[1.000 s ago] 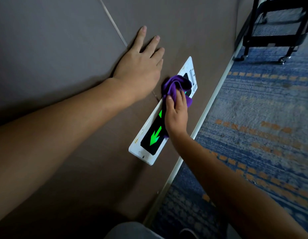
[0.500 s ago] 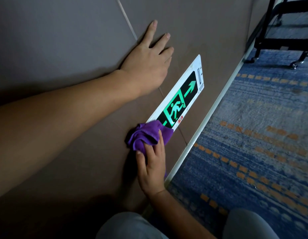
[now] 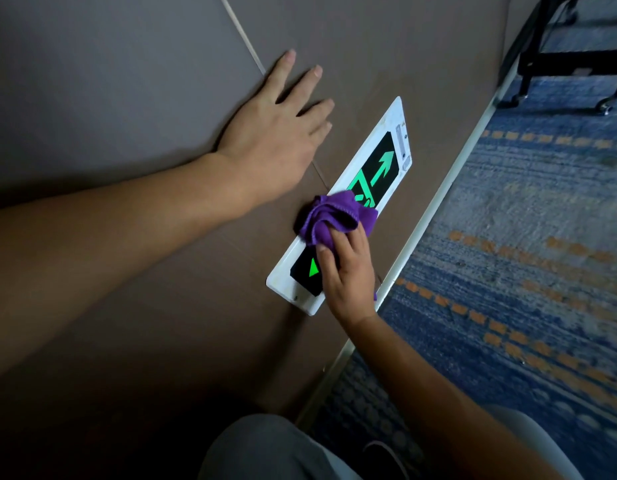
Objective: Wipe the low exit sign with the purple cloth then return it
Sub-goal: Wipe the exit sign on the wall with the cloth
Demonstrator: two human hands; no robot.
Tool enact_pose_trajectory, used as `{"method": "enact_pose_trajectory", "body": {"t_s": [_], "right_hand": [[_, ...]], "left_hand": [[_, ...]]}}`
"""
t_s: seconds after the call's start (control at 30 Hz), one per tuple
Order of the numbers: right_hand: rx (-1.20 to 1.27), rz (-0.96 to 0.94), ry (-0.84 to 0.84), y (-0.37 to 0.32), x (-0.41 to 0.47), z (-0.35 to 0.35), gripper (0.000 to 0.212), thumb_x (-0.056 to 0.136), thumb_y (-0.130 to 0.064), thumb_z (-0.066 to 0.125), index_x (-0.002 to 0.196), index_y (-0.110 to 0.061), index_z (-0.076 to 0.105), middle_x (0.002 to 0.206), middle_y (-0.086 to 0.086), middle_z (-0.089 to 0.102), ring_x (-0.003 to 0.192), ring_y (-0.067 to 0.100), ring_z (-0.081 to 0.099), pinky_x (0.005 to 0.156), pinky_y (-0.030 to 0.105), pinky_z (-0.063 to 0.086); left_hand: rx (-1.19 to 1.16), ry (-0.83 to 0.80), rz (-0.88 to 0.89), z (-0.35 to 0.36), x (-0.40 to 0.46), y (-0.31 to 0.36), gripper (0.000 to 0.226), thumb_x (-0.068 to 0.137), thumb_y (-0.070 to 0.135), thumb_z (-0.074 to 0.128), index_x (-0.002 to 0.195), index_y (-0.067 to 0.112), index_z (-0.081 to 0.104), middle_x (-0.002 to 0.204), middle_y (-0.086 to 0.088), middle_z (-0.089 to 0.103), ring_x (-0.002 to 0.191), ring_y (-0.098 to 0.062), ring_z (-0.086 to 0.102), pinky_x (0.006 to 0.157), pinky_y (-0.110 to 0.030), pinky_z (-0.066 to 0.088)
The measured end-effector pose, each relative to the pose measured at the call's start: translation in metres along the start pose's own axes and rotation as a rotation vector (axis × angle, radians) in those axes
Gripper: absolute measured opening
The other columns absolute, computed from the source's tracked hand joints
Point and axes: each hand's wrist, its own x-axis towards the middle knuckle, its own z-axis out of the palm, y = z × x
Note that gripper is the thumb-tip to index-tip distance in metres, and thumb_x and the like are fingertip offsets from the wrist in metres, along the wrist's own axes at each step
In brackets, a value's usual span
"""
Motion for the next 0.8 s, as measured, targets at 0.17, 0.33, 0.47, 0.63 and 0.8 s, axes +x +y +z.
{"method": "enact_pose_trajectory", "body": {"t_s": [0.17, 0.33, 0.47, 0.63, 0.8], "right_hand": [[0.027, -0.129, -0.058, -0.009, -0.066, 0.034, 0.03, 0.103, -0.028, 0.058, 0.13, -0.019, 0.067, 0.165, 0.011, 0.042, 0.161, 0.031, 0.022, 0.128, 0.046, 0.025], [-0.12, -0.099, -0.174, 0.02, -0.109, 0.034, 0.032, 0.1, -0.026, 0.063, 0.128, -0.014, 0.07, 0.16, 0.017, 0.048, 0.159, 0.037, 0.027, 0.118, 0.058, 0.038], [-0.146, -0.119, -0.204, 0.024, -0.107, 0.028, 0.036, 0.098, -0.02, 0.066, 0.133, -0.015, 0.068, 0.161, 0.016, 0.048, 0.159, 0.038, 0.027, 0.117, 0.06, 0.039], [-0.101, -0.254, -0.089, -0.005, -0.069, 0.035, 0.022, 0.101, -0.025, 0.059, 0.121, -0.02, 0.066, 0.166, 0.015, 0.04, 0.161, 0.037, 0.022, 0.119, 0.06, 0.036], [-0.211, -0.307, -0.124, 0.014, -0.082, 0.039, 0.031, 0.108, -0.036, 0.049, 0.137, -0.028, 0.051, 0.169, 0.017, 0.033, 0.161, 0.038, 0.021, 0.116, 0.062, 0.038]], "left_hand": [[-0.013, 0.027, -0.045, 0.0, 0.001, 0.002, 0.061, 0.103, 0.043, 0.027, 0.16, 0.021, 0.03, 0.171, -0.014, 0.013, 0.157, -0.045, 0.004, 0.124, -0.065, 0.006], [0.007, 0.034, -0.042, -0.001, -0.001, 0.001, 0.061, 0.104, 0.045, 0.028, 0.16, 0.021, 0.031, 0.17, -0.014, 0.017, 0.156, -0.045, 0.008, 0.124, -0.064, 0.008], [0.0, 0.042, -0.054, -0.003, -0.002, 0.001, 0.061, 0.104, 0.044, 0.028, 0.16, 0.021, 0.031, 0.17, -0.014, 0.018, 0.156, -0.045, 0.008, 0.125, -0.063, 0.008], [-0.036, 0.042, -0.063, -0.007, -0.002, 0.002, 0.06, 0.104, 0.041, 0.031, 0.159, 0.019, 0.033, 0.169, -0.015, 0.018, 0.156, -0.044, 0.007, 0.125, -0.063, 0.006], [-0.082, 0.052, -0.092, -0.008, -0.001, 0.004, 0.055, 0.105, 0.036, 0.031, 0.156, 0.016, 0.039, 0.168, -0.016, 0.022, 0.156, -0.045, 0.008, 0.125, -0.064, 0.006]]}}
